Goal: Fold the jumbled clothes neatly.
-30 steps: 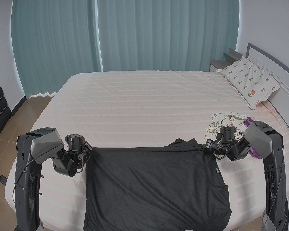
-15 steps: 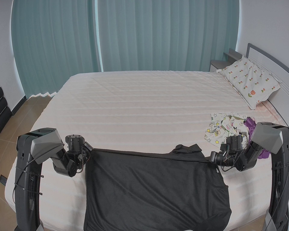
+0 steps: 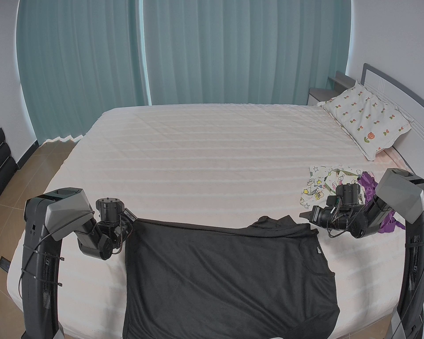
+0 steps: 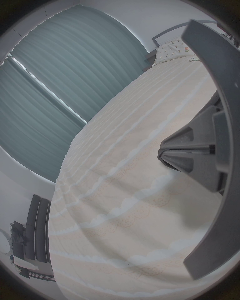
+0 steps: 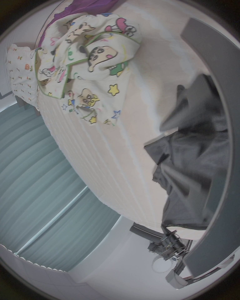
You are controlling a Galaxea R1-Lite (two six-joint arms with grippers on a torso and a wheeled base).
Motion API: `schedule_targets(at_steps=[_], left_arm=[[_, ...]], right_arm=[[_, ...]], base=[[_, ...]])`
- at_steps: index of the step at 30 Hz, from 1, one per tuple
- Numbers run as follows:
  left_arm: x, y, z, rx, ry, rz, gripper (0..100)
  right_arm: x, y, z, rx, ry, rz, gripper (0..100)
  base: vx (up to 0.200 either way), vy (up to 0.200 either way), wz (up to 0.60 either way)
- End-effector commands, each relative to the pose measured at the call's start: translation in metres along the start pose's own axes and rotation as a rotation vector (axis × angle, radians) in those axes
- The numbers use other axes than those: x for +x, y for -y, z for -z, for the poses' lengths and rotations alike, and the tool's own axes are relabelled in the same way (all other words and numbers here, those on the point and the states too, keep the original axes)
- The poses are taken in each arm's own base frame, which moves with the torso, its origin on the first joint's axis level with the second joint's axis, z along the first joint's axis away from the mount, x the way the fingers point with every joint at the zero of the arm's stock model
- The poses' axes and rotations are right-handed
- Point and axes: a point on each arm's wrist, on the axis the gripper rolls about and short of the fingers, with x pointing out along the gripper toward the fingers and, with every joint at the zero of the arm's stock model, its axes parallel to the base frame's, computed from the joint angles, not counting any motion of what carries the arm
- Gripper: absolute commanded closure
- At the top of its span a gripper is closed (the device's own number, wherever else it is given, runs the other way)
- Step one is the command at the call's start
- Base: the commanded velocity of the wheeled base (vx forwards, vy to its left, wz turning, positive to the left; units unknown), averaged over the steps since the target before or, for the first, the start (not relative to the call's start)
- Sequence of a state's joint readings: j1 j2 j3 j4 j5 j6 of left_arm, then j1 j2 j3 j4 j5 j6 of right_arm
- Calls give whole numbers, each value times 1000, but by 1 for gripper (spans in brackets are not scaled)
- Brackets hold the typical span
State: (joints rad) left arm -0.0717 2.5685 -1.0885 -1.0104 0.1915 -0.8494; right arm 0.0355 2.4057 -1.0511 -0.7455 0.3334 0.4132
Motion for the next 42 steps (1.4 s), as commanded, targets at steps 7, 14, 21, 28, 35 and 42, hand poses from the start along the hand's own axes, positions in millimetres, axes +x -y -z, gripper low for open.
schedule_targets(at_steps=[7, 14, 21, 28, 35, 42], left_arm=[[0, 1, 0, -1, 2, 2, 100], [0, 1, 0, -1, 2, 2, 100], [0, 0, 0, -1, 1, 1, 100], [0, 0, 0, 1, 2, 0, 100], [0, 0, 0, 1, 1, -1, 100], [0, 0, 0, 1, 2, 0, 100]], right_arm=[[-3, -1, 10, -11, -108, 34, 0], [16, -9, -7, 38, -41, -5, 0], [39, -21, -3, 170, -42, -34, 0], [61, -21, 17, 156, -63, 27, 0], [67, -22, 17, 148, -51, 36, 100], [68, -22, 0, 152, 27, 54, 100]], base=[[0, 0, 0], [0, 0, 0], [0, 0, 0], [0, 0, 0], [0, 0, 0], [0, 0, 0]])
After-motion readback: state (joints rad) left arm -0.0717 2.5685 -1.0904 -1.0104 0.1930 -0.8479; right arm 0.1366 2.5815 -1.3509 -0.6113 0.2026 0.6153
